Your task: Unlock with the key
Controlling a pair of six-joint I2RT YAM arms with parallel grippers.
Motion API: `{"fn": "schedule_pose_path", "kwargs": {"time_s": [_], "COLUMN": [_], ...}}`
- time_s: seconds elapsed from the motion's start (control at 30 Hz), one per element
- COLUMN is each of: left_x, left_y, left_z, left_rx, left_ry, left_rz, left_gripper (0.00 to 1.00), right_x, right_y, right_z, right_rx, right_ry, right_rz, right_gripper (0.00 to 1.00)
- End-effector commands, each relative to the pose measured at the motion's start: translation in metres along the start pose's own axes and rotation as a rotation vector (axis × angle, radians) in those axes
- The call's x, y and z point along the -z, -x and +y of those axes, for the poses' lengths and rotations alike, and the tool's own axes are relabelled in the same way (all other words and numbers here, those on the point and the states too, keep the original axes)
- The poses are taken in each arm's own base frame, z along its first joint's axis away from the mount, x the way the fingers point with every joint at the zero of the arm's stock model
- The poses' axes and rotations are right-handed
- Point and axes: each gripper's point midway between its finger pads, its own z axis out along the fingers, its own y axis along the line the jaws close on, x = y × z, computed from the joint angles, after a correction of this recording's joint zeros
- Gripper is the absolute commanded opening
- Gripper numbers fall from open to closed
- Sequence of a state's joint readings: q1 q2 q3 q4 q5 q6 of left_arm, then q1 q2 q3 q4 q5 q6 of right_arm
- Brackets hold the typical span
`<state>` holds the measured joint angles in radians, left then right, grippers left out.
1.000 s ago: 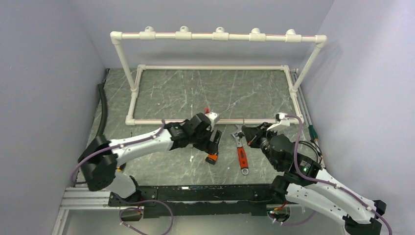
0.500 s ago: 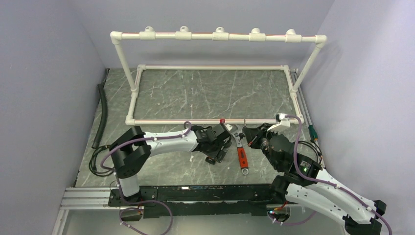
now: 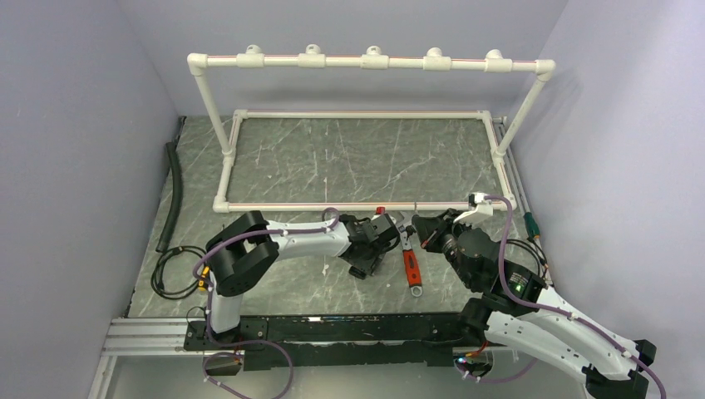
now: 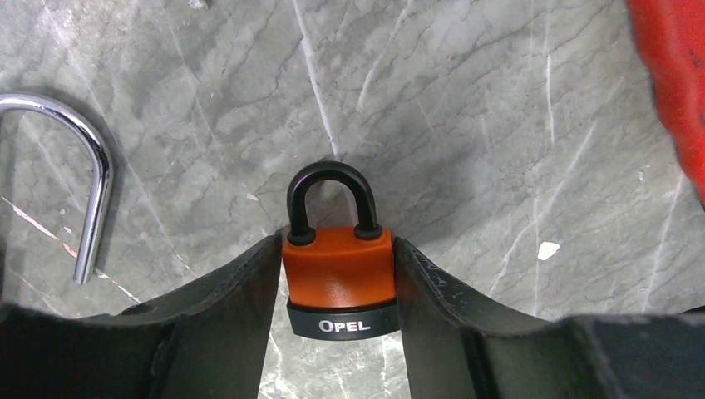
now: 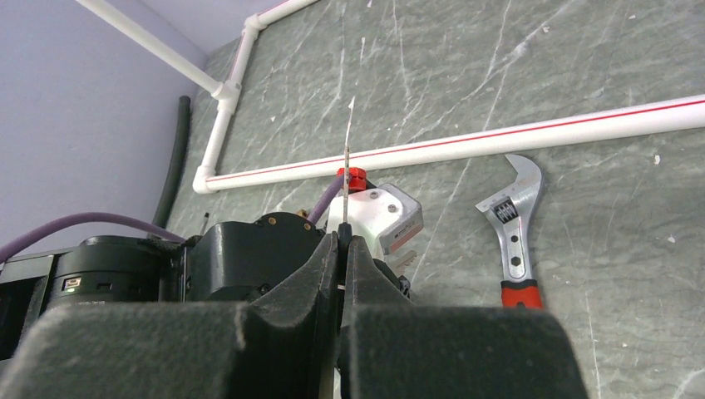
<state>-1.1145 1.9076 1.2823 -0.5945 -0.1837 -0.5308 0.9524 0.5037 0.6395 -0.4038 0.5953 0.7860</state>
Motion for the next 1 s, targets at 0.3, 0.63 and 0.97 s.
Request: {"fn": "schedule_pose_path", "kwargs": {"time_s": [0.3,0.63,0.97], "left_x": [-0.003,0.011,0.054], "left_y": [-0.004,0.009,0.034], "left_z": [0.003,0.008,0.033], "left_rx": [0.051,0.092,0.261], "left_ry": [0.047,0.072,0.143], "left_rz": [0.023,-0.038,-0.186], "left_gripper": [0.21,0.00,0.00], "right_x": [-0.002,-0.001,-0.005], "right_y": [0.005,0.005,0.001], "right_z": [0.001,-0.001,0.001], "right_rx": [-0.004,-0.007,-0.017], "right_ry": [-0.003,-0.011,-0.012], "right_rz": [-0.023,-0.023,-0.011], "right_gripper": [0.00,0.00,0.00]}}
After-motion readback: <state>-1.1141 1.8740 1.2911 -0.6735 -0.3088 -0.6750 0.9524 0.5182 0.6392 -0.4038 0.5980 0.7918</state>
